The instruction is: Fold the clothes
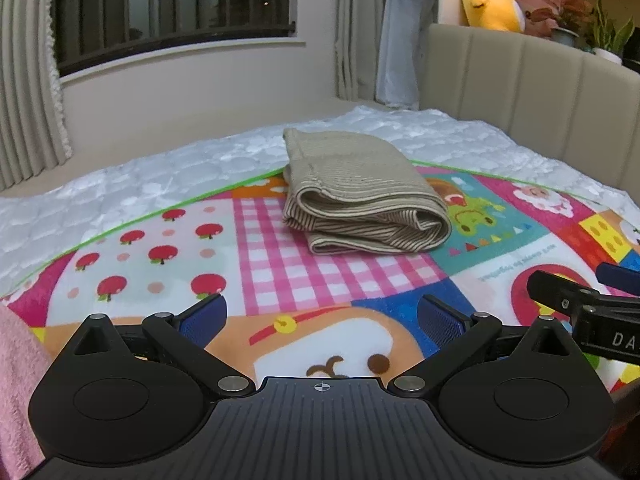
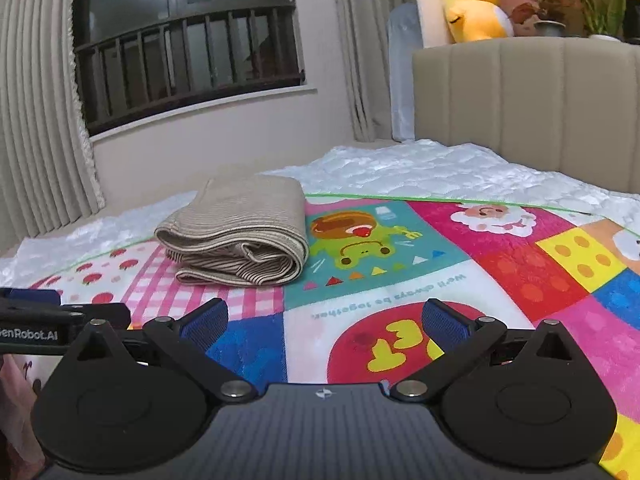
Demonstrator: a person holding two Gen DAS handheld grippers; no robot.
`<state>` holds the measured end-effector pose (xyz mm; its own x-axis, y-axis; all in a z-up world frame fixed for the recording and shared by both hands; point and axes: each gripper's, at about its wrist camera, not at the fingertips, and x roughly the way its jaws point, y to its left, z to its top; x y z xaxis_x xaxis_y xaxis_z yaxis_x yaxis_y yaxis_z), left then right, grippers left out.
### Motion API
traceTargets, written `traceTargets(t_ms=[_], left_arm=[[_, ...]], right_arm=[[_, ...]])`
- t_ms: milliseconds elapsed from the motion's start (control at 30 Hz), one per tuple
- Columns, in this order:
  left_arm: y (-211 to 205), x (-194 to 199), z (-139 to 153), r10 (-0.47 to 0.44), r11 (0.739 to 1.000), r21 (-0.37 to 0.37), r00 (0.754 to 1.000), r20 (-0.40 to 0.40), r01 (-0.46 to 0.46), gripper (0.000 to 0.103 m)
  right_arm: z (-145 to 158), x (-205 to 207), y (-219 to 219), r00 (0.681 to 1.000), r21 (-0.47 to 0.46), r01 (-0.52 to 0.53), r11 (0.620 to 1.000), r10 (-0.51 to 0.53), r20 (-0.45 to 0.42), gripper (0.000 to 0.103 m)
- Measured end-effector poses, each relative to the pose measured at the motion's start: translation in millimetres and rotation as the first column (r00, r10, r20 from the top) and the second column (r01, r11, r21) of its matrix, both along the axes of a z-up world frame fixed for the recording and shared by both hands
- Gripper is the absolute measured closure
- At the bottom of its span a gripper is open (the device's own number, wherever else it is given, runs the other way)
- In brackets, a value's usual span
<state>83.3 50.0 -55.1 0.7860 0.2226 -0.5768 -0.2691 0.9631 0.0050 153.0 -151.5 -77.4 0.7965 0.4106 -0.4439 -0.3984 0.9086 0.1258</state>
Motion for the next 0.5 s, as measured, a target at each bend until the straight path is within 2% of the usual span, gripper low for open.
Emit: traceTargets(t_ms=[500], left_arm=[[0.1,-2.6,1.2,0.018,1.000,0.009,1.000,0.001,-0.018,0.000]], right_arm=[[-0.7,1.2,-6.7,1.000,0.022,-0.001,1.000,0.001,-0.012,0.000]])
